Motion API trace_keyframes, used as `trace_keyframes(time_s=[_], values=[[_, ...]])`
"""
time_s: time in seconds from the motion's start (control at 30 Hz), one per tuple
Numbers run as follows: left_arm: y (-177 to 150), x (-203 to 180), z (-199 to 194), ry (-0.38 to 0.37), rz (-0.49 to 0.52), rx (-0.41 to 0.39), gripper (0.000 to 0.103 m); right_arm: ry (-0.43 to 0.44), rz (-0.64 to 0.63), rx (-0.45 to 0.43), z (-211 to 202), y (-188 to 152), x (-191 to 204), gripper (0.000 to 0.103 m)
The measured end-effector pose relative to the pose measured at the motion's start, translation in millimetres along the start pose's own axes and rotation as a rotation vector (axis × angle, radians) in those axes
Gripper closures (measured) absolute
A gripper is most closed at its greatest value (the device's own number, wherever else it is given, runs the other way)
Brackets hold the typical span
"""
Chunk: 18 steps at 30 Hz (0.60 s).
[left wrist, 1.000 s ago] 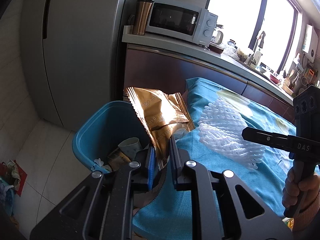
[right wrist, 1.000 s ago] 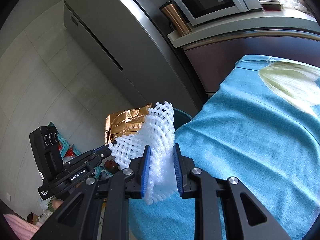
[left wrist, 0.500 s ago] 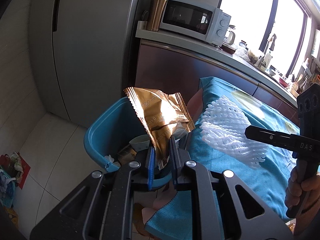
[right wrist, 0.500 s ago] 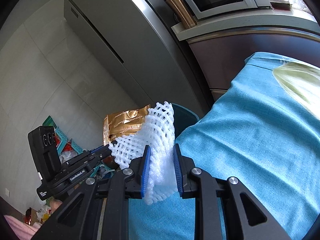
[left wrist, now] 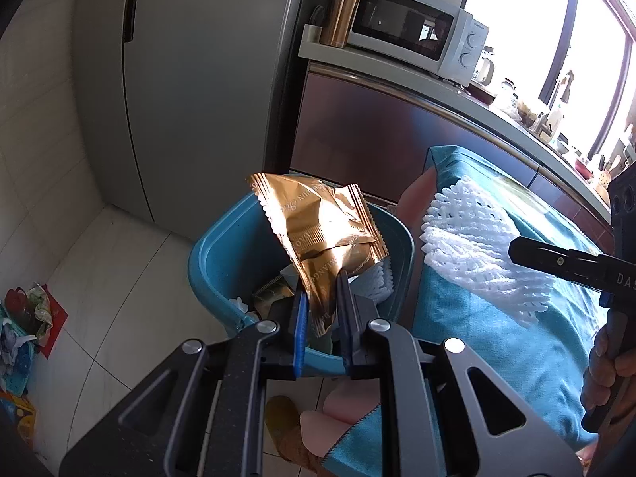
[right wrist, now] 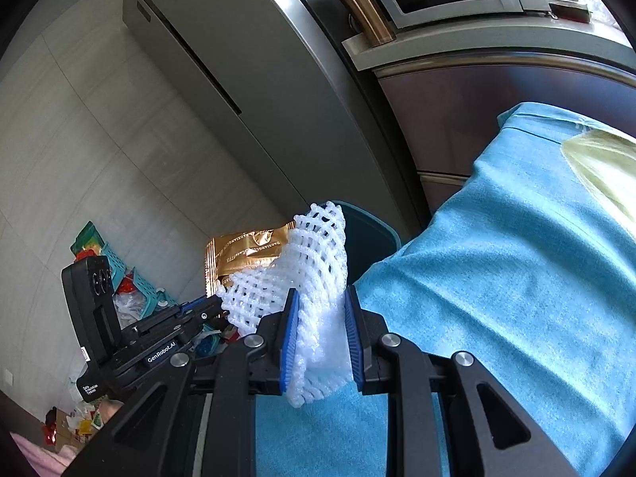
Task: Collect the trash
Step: 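Carry the gold wrapper and foam net with both tools over the teal bin, then open both tools to drop the wrapper and foam net into the bin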
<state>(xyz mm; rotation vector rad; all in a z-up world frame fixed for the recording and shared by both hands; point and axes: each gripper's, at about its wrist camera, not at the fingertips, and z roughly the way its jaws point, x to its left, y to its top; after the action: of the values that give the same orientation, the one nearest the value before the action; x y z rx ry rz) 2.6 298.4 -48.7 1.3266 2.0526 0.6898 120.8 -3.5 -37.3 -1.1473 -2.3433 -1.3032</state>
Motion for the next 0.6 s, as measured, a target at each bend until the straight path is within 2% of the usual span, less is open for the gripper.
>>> trace_keyframes(time_s=[0.6], values=[[-6,19,22,0.036,-0.035,0.043,0.089,-0.058,-0.008,0.044,30,6,16,0.082]])
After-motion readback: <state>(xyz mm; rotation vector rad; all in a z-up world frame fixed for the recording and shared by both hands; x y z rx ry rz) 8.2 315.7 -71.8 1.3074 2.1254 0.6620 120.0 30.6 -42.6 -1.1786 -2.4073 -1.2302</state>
